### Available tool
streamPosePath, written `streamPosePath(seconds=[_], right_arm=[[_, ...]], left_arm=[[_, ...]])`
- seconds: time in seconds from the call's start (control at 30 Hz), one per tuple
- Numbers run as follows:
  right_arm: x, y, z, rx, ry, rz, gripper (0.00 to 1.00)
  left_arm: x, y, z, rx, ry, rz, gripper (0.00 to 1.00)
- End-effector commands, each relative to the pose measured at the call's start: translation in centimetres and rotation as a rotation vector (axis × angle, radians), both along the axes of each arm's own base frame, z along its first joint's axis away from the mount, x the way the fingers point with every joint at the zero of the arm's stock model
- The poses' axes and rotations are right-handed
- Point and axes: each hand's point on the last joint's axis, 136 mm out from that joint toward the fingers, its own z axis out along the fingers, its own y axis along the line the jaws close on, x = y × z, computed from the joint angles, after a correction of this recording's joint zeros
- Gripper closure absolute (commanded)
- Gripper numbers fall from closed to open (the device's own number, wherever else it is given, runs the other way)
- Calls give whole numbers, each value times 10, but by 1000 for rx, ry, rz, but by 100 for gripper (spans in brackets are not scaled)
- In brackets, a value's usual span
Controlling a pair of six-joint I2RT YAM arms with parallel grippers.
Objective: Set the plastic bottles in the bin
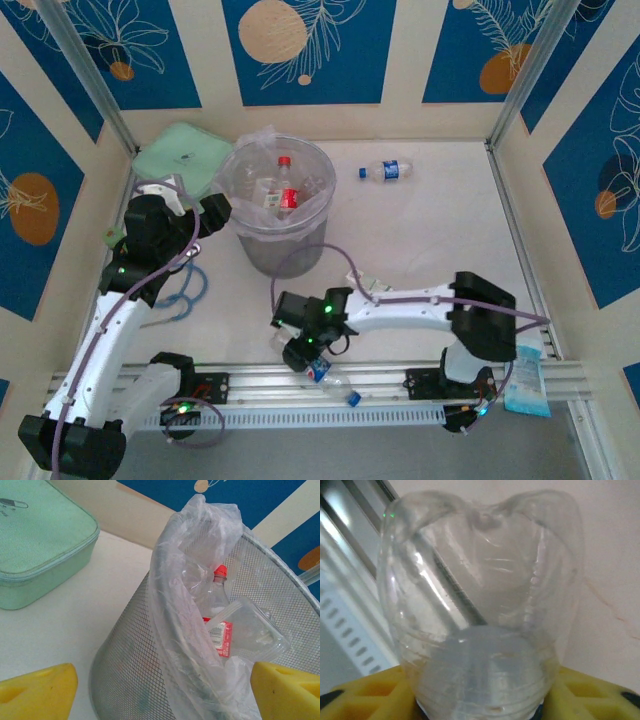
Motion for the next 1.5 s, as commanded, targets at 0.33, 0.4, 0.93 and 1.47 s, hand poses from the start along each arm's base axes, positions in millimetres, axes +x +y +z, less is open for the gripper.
streamPosePath(seconds=[0.33, 0.4, 0.93, 1.47], right_arm=[[57, -80, 183, 437, -99, -166, 67], [72, -90, 229, 565, -151, -202, 69], [222, -55, 403, 952, -518, -127, 84], [239, 9, 401, 940, -470, 6, 86]], left_arm=[[-23, 13, 73, -16, -141, 42, 9], [-33, 13, 95, -34, -177, 35, 12], [-21, -83, 249, -275, -473, -457, 0], [25, -167, 244, -237, -415, -598, 14]])
